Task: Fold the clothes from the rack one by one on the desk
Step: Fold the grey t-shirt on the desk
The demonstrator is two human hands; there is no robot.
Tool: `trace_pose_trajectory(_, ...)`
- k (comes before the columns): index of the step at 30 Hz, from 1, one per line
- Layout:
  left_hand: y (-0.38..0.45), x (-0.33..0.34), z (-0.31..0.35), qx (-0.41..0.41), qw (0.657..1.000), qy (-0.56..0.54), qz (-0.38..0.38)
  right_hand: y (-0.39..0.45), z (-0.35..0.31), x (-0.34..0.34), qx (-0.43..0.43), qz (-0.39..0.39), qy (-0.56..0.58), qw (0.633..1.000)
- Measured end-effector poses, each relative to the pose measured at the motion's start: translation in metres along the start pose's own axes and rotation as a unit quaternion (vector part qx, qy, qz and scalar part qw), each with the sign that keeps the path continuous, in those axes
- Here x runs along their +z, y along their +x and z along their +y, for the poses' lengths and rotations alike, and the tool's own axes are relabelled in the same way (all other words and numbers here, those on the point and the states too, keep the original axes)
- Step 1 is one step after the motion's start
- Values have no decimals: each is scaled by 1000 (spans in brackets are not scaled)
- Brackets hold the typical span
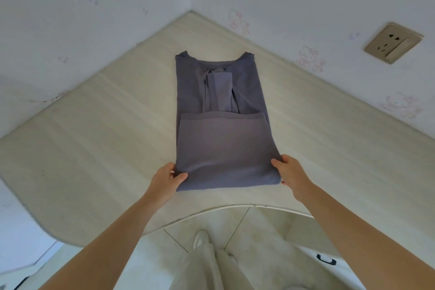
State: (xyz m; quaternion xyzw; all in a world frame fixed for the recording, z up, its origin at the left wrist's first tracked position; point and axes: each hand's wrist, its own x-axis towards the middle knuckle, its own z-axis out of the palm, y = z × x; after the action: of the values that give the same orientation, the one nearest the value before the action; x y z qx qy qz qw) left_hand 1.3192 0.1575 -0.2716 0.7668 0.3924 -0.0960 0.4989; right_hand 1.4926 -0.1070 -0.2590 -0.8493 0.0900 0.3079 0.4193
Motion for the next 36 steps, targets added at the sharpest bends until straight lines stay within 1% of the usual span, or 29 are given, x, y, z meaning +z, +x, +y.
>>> trace_pose_trajectory(3, -5, 6, -5, -4, 1000, 24, 5, -6, 17, -4, 22, -8, -37, 999)
trace_pose_trajectory(5, -10, 8, -10, -19, 1000, -7, 17, -9, 23, -3, 1, 0, -57, 998)
trace_pose_trajectory(8, -22, 10, -21, -15, 997, -64, 29, -15, 30, -4, -42, -14, -30, 999)
trace_pose_trajectory(9, -26, 11, -24, 5, 998, -58, 23, -17, 36, -6, -56, -26, -43, 997)
trace_pose_trajectory(10, -31, 12, -27, 29, 999, -37, 12, -19, 42, -9, -73, -39, -89, 993)
trace_pose_trajectory(12, -38, 14, -32, 84, 996, 22, -12, -23, 54, -15, -113, -53, -220, 967)
trace_pose_trajectory(14, -42, 19, -36, 138, 988, 73, -13, -27, 60, -19, -160, -57, -292, 941)
trace_pose_trajectory(15, -42, 22, -38, 160, 982, 100, 2, -27, 61, -19, -185, -49, -312, 931)
trace_pose_trajectory(17, -44, 27, -38, 198, 967, 151, 55, -29, 63, -19, -236, -23, -348, 907)
trace_pose_trajectory(18, -45, 30, -36, 209, 960, 169, 78, -30, 64, -19, -251, -10, -353, 901)
trace_pose_trajectory(21, -48, 31, -29, 234, 946, 178, 136, -31, 65, -23, -287, 41, -329, 899)
trace_pose_trajectory(24, -58, 25, -22, 269, 933, 161, 179, -39, 59, -34, -318, 94, -265, 905)
trace_pose_trajectory(26, -65, 20, -21, 291, 922, 169, 192, -47, 57, -43, -328, 111, -231, 909)
trace_pose_trajectory(28, -75, 16, -22, 303, 918, 173, 190, -56, 58, -52, -348, 107, -216, 906)
trace_pose_trajectory(30, -91, 10, -20, 308, 923, 152, 176, -70, 61, -61, -369, 95, -191, 905)
trace_pose_trajectory(31, -99, 7, -16, 301, 930, 130, 164, -77, 61, -66, -371, 88, -170, 908)
trace_pose_trajectory(34, -118, -4, 5, 238, 963, 40, 118, -98, 51, -76, -351, 72, -90, 929)
trace_pose_trajectory(36, -122, -13, 24, 213, 972, -17, 100, -104, 34, -80, -346, 71, -48, 934)
